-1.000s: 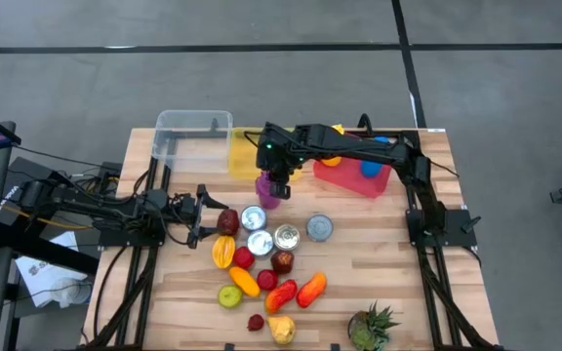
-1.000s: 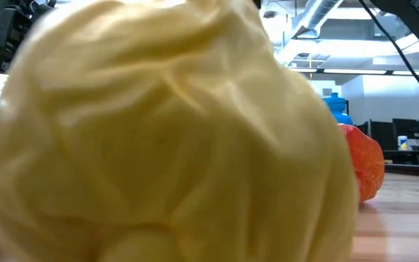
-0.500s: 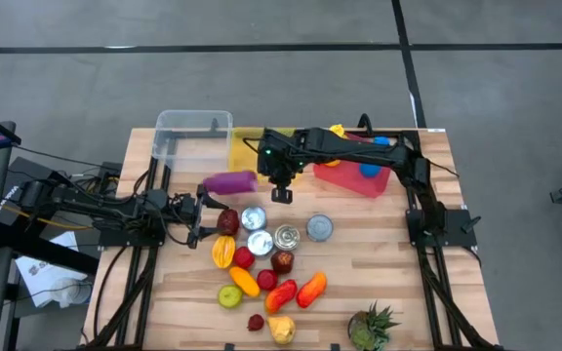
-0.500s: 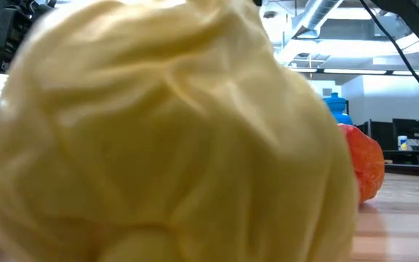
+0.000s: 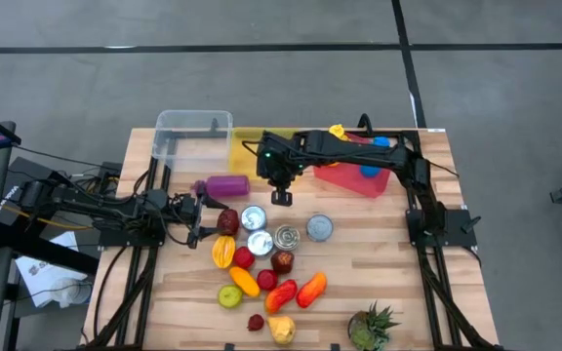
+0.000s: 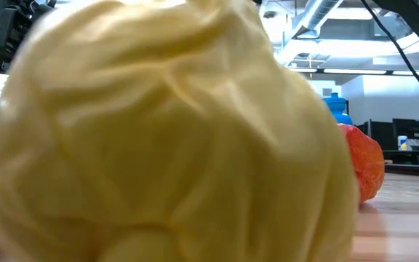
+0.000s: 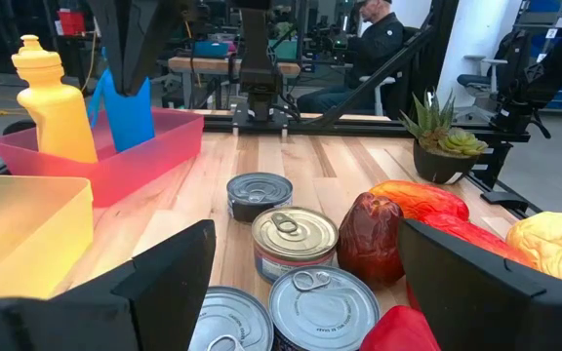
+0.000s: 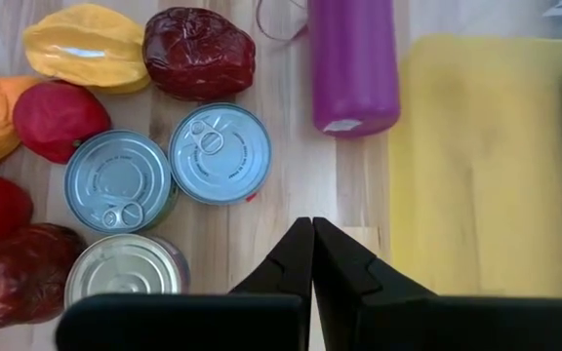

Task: Pick & Place Food Item
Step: Put the purple water bottle into the pink bin

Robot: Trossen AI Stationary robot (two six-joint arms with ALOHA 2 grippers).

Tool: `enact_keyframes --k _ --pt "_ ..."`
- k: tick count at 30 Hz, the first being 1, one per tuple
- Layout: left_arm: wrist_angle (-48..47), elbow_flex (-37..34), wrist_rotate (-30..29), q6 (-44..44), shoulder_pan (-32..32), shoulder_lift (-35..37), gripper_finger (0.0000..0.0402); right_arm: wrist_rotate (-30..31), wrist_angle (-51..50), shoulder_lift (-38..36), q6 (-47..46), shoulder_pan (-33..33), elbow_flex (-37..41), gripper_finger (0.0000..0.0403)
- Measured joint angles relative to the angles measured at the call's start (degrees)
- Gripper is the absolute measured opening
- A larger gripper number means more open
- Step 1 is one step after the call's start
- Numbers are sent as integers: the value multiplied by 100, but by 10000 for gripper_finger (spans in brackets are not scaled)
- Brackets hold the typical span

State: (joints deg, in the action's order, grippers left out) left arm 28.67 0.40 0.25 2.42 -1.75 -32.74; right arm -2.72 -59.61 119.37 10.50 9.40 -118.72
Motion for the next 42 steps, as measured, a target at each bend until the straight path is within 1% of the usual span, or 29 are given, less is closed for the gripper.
enact_keyframes --k 5,10,13,16,18,20,24,29,32,34,36,42 --pt "-29 0 0 10 -1 -1 315 0 2 0 0 -8 0 0" --pt "-155 5 0 227 -1 1 315 -12 8 0 33 -23 0 0" --pt "-699 205 -104 258 -1 -3 315 -50 236 0 59 -69 0 0" --pt "-1372 529 -442 258 -35 1 316 -78 712 -2 61 -147 0 10" --pt "-1896 717 -640 258 -99 -2 319 -161 975 -2 61 -194 -1 27" --pt "-2428 935 -775 257 -180 0 325 -205 1120 -2 55 -205 -2 53" --pt "-3387 1170 -1239 289 -363 -2 340 -218 1158 -2 62 -223 -2 125" --pt "-3685 1187 -2139 134 -477 -33 352 -199 1255 -2 198 -303 -2 237" --pt "-3689 1189 -2740 -72 -477 -181 354 -143 1298 -2 259 -378 -2 286" --pt "-3674 1189 -3102 -90 -475 -360 353 46 1296 -2 194 -439 -2 304" --pt "-3725 1189 -3365 -27 -450 -565 354 207 1255 -2 100 -505 -2 311" --pt "-3797 1191 -3783 85 -418 -1348 348 831 819 -4 85 -860 -4 306"
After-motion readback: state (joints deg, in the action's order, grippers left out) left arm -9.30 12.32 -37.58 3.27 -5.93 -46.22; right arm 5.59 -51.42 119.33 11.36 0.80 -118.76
